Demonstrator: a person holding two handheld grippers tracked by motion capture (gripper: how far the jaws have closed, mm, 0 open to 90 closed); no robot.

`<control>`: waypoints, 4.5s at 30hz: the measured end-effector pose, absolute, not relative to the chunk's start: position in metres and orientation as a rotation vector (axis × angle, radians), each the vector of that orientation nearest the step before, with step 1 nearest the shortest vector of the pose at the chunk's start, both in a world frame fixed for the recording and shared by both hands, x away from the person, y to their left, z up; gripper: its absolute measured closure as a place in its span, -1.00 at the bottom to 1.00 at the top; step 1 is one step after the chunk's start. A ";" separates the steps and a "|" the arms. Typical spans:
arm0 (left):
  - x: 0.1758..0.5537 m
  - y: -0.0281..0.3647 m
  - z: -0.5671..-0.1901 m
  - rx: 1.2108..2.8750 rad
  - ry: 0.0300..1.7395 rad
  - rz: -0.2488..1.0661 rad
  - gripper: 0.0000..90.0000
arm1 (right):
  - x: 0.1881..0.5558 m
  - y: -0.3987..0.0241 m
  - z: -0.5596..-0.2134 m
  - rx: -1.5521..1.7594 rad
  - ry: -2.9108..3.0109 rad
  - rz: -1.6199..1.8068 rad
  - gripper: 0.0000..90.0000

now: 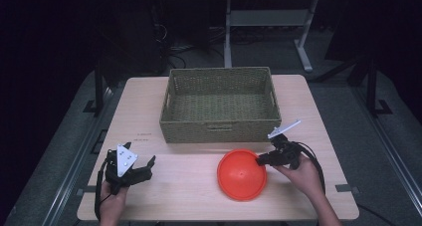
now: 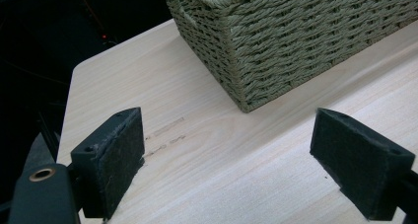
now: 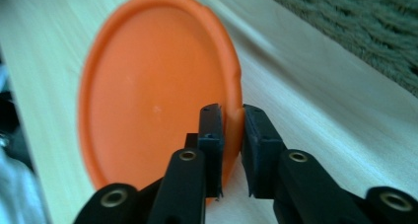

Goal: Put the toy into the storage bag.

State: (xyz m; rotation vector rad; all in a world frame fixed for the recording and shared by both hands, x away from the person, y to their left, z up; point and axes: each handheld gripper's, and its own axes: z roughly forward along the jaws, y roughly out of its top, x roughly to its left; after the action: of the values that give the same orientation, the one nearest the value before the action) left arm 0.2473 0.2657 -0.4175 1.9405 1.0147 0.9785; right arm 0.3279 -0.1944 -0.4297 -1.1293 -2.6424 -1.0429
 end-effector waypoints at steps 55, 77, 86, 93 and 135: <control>0.247 0.264 -0.418 1.946 1.009 0.979 -0.72 | 0.326 -0.189 -0.323 -1.001 -2.766 -1.111 0.82; 0.247 0.265 -0.418 1.949 1.012 0.985 -0.72 | 0.338 -0.187 -0.285 -1.000 -2.767 -1.148 0.82; 0.247 0.266 -0.418 1.951 1.010 0.987 -0.72 | 0.343 -0.183 -0.268 -0.980 -2.782 -1.157 0.82; 0.247 0.266 -0.417 1.951 1.007 0.988 -0.72 | 0.352 -0.182 -0.257 -0.979 -2.767 -1.179 0.82; 0.248 0.268 -0.417 1.938 1.021 0.972 -0.72 | 0.431 -0.176 -0.227 -1.196 -2.665 -1.224 0.82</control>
State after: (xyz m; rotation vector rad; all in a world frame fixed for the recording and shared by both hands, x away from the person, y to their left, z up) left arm 0.2477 0.2676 -0.4172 1.9383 1.0206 0.9716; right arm 0.4308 -0.1760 -0.2273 -1.1961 -2.6650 -1.2243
